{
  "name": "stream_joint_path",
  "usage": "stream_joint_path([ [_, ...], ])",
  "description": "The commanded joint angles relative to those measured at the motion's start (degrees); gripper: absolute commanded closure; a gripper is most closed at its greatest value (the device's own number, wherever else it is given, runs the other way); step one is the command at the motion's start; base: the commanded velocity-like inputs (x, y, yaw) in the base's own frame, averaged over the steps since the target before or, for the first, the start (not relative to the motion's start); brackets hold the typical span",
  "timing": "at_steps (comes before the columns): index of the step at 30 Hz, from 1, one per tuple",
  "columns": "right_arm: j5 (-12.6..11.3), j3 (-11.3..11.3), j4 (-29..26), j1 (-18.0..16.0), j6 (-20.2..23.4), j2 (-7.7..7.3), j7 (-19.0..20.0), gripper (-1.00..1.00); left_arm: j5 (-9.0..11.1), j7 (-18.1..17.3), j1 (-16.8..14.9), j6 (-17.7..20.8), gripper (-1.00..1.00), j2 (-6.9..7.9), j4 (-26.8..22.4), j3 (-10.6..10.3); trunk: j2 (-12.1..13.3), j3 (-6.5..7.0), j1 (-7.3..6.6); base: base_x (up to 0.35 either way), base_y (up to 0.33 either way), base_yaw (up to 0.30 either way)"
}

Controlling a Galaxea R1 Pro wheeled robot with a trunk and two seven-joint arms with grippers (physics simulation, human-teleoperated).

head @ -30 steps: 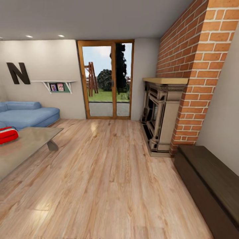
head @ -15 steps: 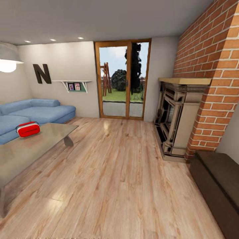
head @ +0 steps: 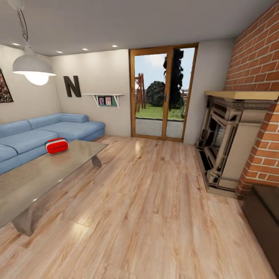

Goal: Turn on the radio receiver that's on the table in the living room.

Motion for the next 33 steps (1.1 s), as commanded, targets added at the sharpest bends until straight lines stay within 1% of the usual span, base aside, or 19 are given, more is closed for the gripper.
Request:
stream_joint_path([
  [1, 0.0, 0.0, 0.0, 0.0, 0.0, 0.0, 0.0, -1.0, 0.0, 0.0, 0.0, 0.0, -1.0, 0.0, 0.0, 0.0, 0.0, 0.0, 0.0, 0.0, 0.0, 0.275],
  [29, 0.0, 0.0, 0.0, 0.0, 0.0, 0.0, 0.0, -1.0, -0.1, -0.1, 0.0, 0.0, -1.0, 0.0, 0.0, -0.1, 0.0, 0.0, 0.0, 0.0, 0.0, 0.275],
  [33, 0.1, 0.0, 0.0, 0.0, -0.1, -0.09, 0.1, -1.0, -0.1, -0.1, 0.0, 0.0, -1.0, 0.05, 0.0, -0.1, 0.0, 0.0, 0.0, 0.135, 0.0, 0.13],
])
